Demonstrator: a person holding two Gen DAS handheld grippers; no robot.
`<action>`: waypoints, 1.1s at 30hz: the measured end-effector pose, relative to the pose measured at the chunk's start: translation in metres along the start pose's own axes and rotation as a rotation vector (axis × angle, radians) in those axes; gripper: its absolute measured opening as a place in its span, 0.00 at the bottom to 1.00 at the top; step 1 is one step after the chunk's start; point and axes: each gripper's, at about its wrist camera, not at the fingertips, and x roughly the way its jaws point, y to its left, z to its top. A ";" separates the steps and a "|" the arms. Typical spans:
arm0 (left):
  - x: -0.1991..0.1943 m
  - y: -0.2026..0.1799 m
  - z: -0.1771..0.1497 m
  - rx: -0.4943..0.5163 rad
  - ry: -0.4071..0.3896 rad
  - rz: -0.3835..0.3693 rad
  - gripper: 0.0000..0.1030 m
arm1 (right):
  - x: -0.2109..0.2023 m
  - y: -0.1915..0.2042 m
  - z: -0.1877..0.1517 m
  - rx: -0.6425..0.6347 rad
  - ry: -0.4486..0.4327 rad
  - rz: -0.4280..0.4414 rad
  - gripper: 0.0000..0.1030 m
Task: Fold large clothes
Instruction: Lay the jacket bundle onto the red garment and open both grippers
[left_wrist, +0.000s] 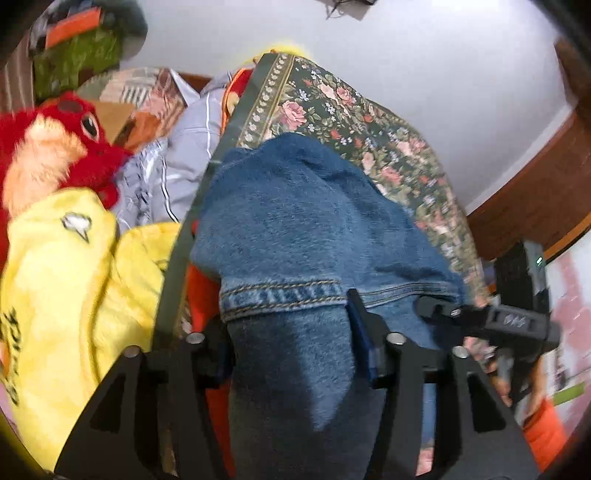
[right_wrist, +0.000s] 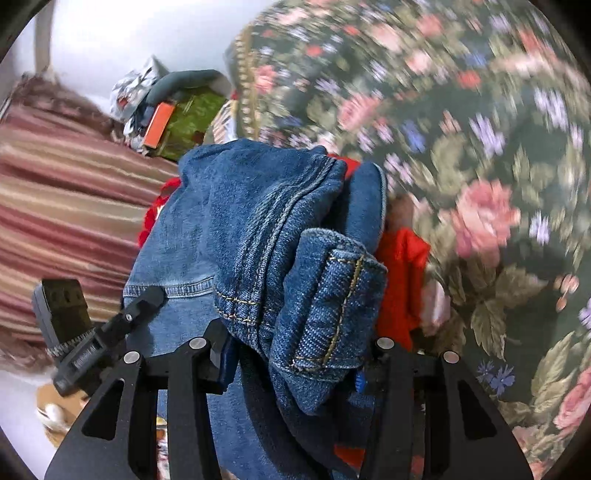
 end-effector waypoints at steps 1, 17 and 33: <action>0.001 -0.002 -0.002 0.020 -0.006 0.029 0.64 | -0.002 -0.001 -0.001 -0.003 0.002 -0.006 0.45; -0.062 -0.045 -0.047 0.189 -0.119 0.295 0.85 | -0.029 0.052 -0.071 -0.508 -0.092 -0.489 0.56; -0.087 -0.017 -0.095 0.100 -0.101 0.371 0.96 | -0.088 -0.007 -0.104 -0.200 -0.110 -0.348 0.73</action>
